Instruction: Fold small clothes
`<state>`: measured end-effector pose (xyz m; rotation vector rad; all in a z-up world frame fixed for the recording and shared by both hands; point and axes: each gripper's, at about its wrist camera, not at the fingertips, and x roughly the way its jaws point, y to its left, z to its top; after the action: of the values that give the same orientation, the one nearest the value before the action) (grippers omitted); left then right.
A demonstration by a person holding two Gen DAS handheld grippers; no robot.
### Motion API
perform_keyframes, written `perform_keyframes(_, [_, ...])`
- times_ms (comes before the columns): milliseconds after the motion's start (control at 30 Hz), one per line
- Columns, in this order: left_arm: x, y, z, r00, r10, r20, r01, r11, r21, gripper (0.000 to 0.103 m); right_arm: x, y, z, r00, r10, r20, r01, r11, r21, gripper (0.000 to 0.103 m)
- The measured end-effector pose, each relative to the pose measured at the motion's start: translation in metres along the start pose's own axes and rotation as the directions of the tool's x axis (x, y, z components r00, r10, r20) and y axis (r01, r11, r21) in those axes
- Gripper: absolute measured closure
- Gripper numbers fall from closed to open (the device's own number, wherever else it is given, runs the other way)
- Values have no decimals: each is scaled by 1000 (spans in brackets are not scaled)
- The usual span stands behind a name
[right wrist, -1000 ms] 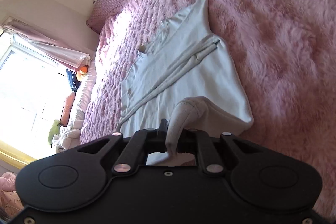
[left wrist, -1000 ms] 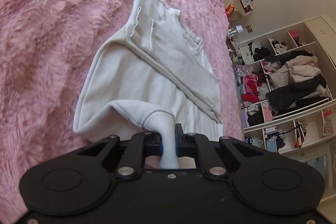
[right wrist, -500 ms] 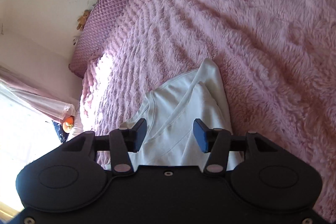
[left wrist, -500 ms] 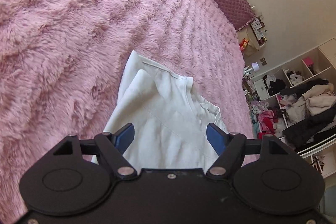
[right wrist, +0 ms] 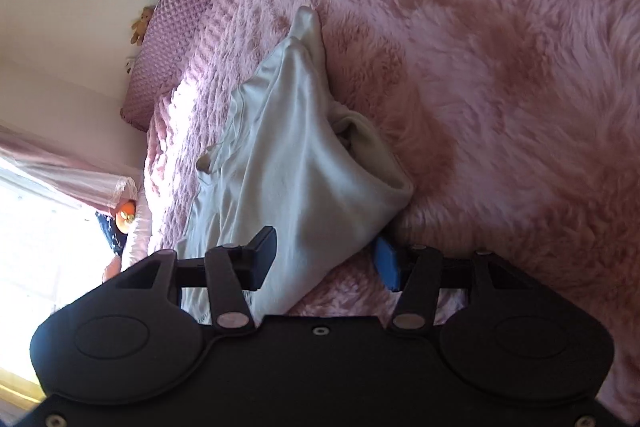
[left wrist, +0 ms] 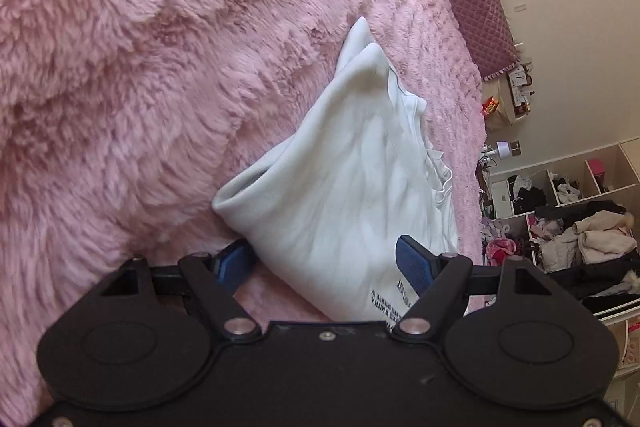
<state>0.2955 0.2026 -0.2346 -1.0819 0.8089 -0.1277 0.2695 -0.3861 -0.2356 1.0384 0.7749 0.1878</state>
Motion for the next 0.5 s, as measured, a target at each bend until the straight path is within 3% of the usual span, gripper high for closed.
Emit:
perform_keyframes(67, [9,-4,5,999,31,14,-30,999,-23,32,7,-3,5,999,35,34,-38,996,78,50])
perform_keyframes(100, [14,-7,9,999,36,24,-35,999,-34,53,10,-4,7,998,25,49,-30,994,103,51])
perform_keyframes(133, [18,-10,12,998,58,28,-57,998,-40,68,12,-3,8,998,14,58,-21,992,123,54])
perform_keyframes(167, [20,-12,13,996,81,23,-80,996,-42,94,13,-3,9,998,2,60,-10,992,128,71])
perform_keyframes(200, [22,-12,16,996,86,16,-85,995,-56,95,14,1,10,998,-28,63,20,993,121,88])
perform_keyframes(333, [6,-25,19,995,86,49,-86,996,-12,97,-2,25,8,993,-88,78,85,995,41,95])
perform_keyframes(500, [-41,-35,5,998,18,59,-20,999,38,101,-45,41,-3,999,-27,47,29,999,-37,98])
